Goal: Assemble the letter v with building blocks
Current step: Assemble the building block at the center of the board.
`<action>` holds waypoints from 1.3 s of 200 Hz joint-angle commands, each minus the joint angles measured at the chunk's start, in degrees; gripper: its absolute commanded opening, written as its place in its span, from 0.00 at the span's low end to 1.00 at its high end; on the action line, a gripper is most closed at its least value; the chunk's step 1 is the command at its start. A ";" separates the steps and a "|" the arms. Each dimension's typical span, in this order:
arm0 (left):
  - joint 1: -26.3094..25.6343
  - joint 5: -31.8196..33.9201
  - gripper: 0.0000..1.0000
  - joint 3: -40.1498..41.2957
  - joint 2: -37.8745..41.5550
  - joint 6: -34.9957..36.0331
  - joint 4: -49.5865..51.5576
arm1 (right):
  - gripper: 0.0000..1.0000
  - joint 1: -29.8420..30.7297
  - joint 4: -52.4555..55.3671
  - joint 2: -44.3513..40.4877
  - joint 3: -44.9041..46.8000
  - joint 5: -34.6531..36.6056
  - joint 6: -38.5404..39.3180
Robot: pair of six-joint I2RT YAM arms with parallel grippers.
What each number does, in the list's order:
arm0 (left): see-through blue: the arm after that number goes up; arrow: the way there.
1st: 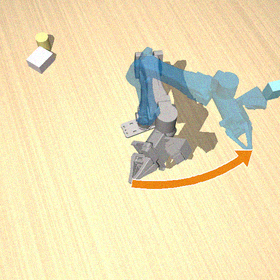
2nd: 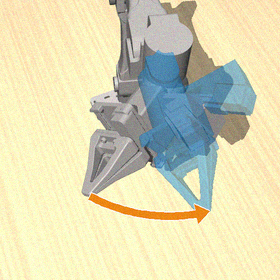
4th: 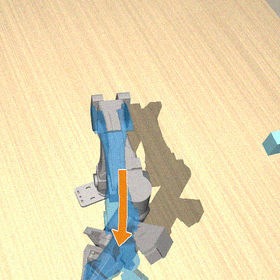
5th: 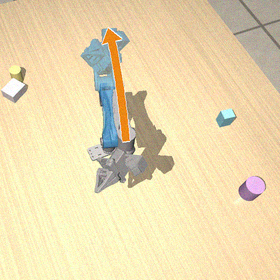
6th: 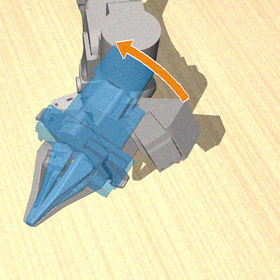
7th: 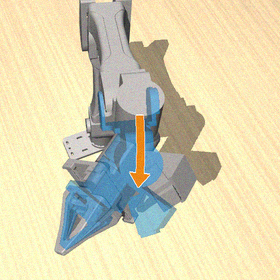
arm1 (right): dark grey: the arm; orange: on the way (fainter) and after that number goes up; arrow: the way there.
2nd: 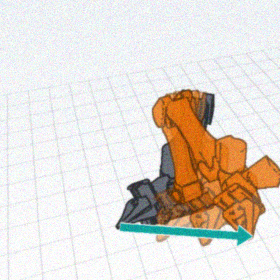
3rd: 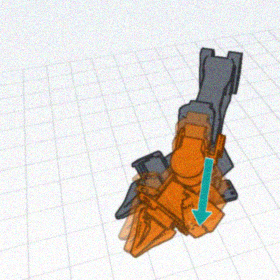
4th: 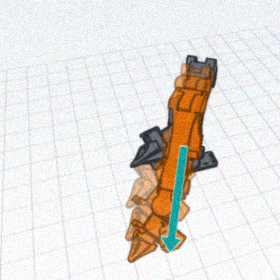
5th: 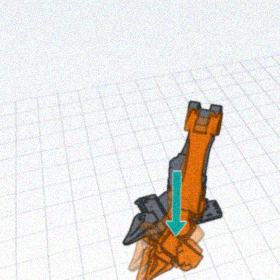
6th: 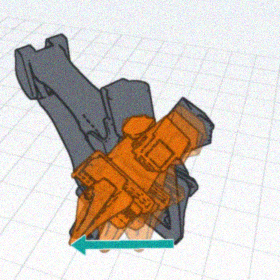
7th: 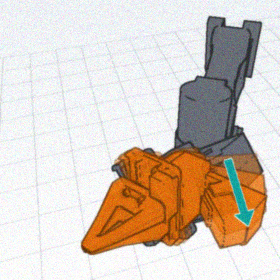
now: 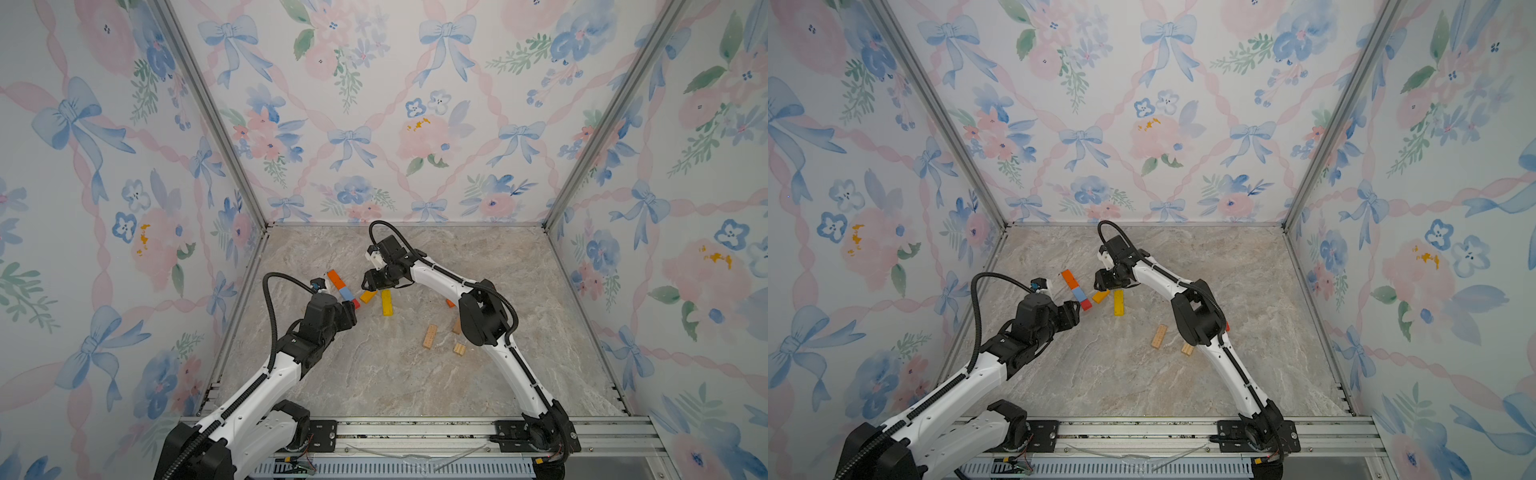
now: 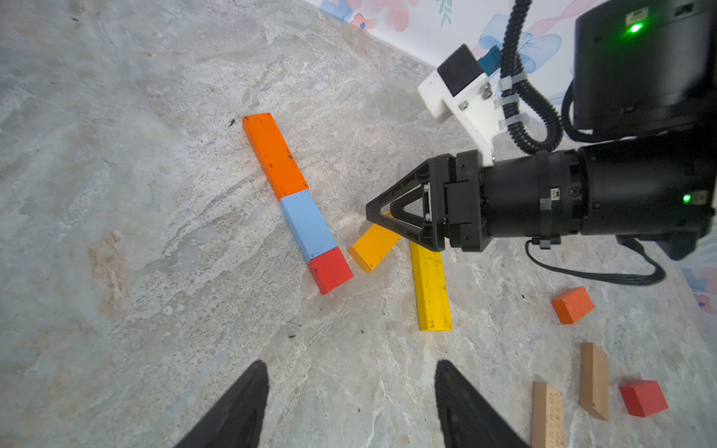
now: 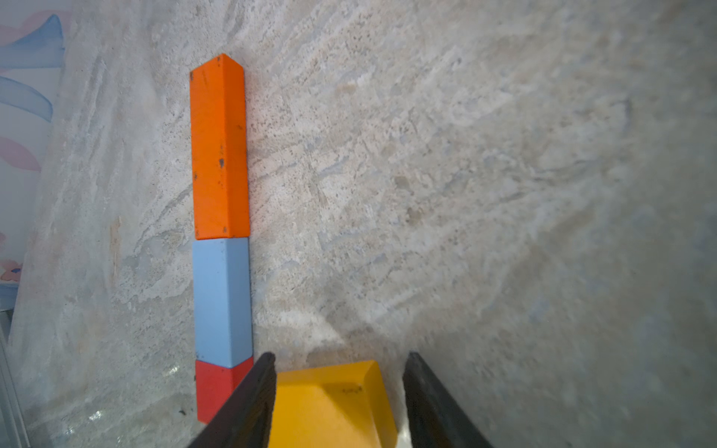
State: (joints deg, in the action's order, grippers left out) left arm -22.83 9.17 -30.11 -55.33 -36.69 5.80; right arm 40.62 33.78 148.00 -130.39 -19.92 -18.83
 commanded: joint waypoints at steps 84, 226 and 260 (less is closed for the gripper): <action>0.92 1.83 0.70 0.45 -1.58 -0.96 1.04 | 0.49 0.53 1.56 -2.99 4.37 0.67 -0.91; 1.43 1.33 0.69 0.14 -4.21 -1.64 1.33 | 0.38 0.98 0.68 -4.10 5.82 0.06 -1.28; 1.54 1.29 0.69 0.07 -4.83 -2.08 1.31 | 0.37 0.97 0.16 -4.86 7.17 0.19 -1.39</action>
State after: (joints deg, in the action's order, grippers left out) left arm -21.67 10.24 -30.11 -59.68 -37.85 6.50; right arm 40.77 32.67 145.27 -125.12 -19.92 -19.51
